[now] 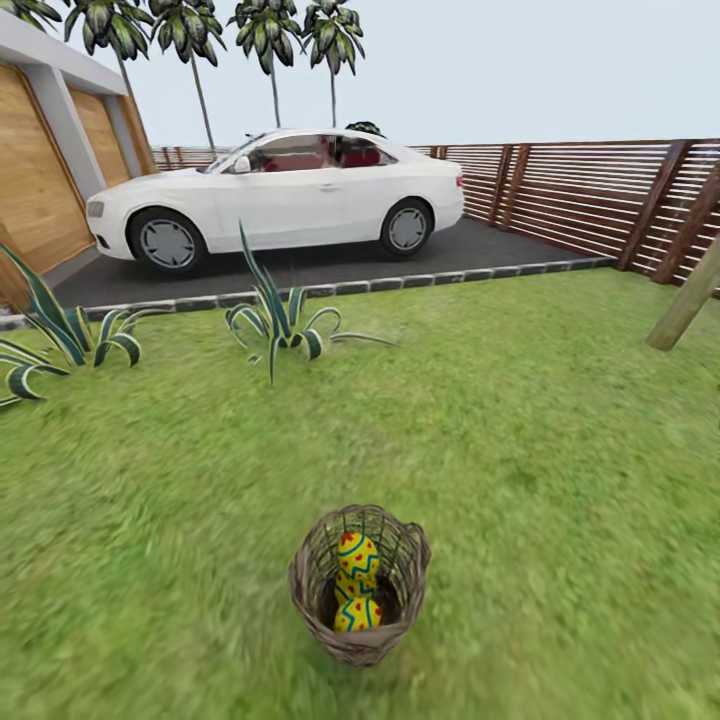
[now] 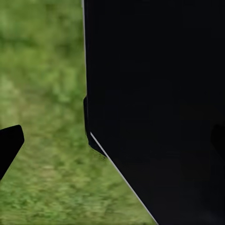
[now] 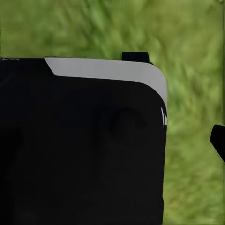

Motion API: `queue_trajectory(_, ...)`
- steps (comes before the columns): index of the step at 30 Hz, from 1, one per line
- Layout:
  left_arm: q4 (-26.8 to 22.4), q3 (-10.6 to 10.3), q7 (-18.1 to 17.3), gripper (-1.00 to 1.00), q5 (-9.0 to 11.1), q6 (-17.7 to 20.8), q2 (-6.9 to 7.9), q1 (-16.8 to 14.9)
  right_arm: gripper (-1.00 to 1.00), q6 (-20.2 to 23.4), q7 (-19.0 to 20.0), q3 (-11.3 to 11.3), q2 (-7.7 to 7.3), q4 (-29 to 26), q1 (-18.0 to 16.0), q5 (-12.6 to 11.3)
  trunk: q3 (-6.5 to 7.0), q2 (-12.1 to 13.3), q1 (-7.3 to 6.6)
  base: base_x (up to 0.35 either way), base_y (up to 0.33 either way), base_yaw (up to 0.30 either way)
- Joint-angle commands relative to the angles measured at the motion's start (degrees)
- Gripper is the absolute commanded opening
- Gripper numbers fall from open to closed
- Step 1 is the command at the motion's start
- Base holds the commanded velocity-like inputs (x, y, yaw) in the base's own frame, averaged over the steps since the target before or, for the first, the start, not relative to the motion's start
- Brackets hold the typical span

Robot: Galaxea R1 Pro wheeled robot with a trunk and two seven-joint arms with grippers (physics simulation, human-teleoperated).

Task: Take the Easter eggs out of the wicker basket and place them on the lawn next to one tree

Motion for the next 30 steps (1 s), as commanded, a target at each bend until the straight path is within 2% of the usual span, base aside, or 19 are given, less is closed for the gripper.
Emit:
queue_trajectory(1,-0.1,0.1,0.0,1.0,0.0,-0.1,-0.01,0.0,1.0,-0.3,0.3,-0.4,0.01,0.2,0.0,0.3,-0.03,0.0,0.03,0.331,-0.086,-0.015)
queue_trajectory(5,-0.1,0.3,0.0,1.0,0.1,-0.1,0.0,0.0,1.0,-0.6,0.2,-0.4,0.05,0.6,0.0,0.3,-0.03,0.0,0.03,0.332,-0.07,-0.004)
queue_trajectory(9,-0.4,0.5,0.1,1.0,0.4,-0.1,0.04,0.0,1.0,-0.6,0.2,-0.4,-0.08,0.6,0.0,0.2,-0.03,0.0,0.03,0.105,-0.006,0.0)
queue_trajectory(11,-1.3,0.5,-2.0,1.0,0.5,0.1,0.19,0.0,1.0,-0.5,0.2,-0.3,-0.41,0.4,0.0,0.5,-0.03,0.0,0.03,0.004,0.0,0.0)
queue_trajectory(12,-2.2,0.6,-3.7,1.0,0.6,0.3,0.52,0.0,1.0,-0.4,0.4,-0.2,-0.5,0.0,0.0,0.7,-0.03,0.0,0.03,0.002,0.0,0.0)
queue_trajectory(13,-4.9,1.1,-6.2,1.0,1.0,0.9,2.28,-0.6,1.0,0.1,0.5,-0.2,-0.6,-1.5,-0.4,0.9,-0.03,0.0,0.03,0.0,0.0,0.0)
queue_trajectory(14,-6.3,2.0,-6.7,1.0,1.7,1.6,3.1,-1.3,1.0,0.7,0.4,-0.1,-0.74,-2.7,-0.8,0.9,-0.03,0.0,0.03,0.0,0.0,0.0)
queue_trajectory(16,-8.8,4.4,-7.3,1.0,4.2,5.9,4.18,-3.8,1.0,5.1,0.3,-0.2,-2.01,-6.0,-2.6,1.1,-0.03,0.0,0.03,0.0,0.0,0.0)
queue_trajectory(17,-9.6,5.3,-7.4,1.0,5.2,9.0,4.6,-5.4,1.0,8.8,0.2,-0.2,-3.1,-7.8,-3.5,1.1,-0.03,0.0,0.03,0.0,0.0,0.0)
queue_trajectory(18,-10.6,6.1,-7.4,1.0,6.2,14.3,5.09,-8.4,1.0,15.3,0.3,-0.3,-4.86,-10.5,-5.0,1.1,-0.03,0.0,0.03,0.0,0.0,0.0)
queue_trajectory(20,-13.0,6.6,-7.3,1.0,6.6,21.2,5.49,-12.6,1.0,22.5,0.2,-0.5,-6.86,-15.1,-6.8,1.1,-0.03,0.0,0.03,0.0,0.0,0.0)
queue_trajectory(21,-15.8,6.8,-7.2,1.0,6.8,25.8,5.54,-15.3,1.0,26.0,0.1,-0.5,-7.66,-19.1,-8.1,1.0,-0.03,0.0,0.03,0.0,0.0,0.0)
queue_trajectory(23,-19.0,6.9,-7.2,1.0,7.0,30.2,5.41,-17.8,1.0,28.6,-0.4,-0.5,-8.07,-23.1,-9.2,1.0,-0.03,0.0,0.03,0.0,0.0,0.0)
queue_trajectory(25,-24.2,6.9,-7.1,1.0,7.1,37.5,4.48,-21.8,1.0,33.7,-2.0,-0.6,-8.3,-28.7,-11.8,0.9,-0.03,0.0,0.03,0.0,0.0,0.0)
queue_trajectory(26,-25.2,6.9,-7.1,1.0,7.1,38.9,4.16,-22.5,1.0,35.1,-2.4,-0.6,-8.3,-29.4,-12.6,0.9,-0.03,0.0,0.03,0.0,0.0,0.0)
queue_trajectory(28,-29.0,6.9,-6.9,1.0,7.1,43.2,3.02,-25.3,1.0,40.6,-3.4,-0.6,-8.25,-31.2,-16.1,0.8,-0.03,0.0,0.03,0.0,0.0,0.0)
queue_trajectory(30,-31.3,7.0,-6.3,1.0,7.2,45.1,2.47,-27.2,1.0,44.1,-3.7,-0.6,-8.23,-31.6,-19.2,0.7,-0.03,0.0,0.03,0.0,0.0,0.0)
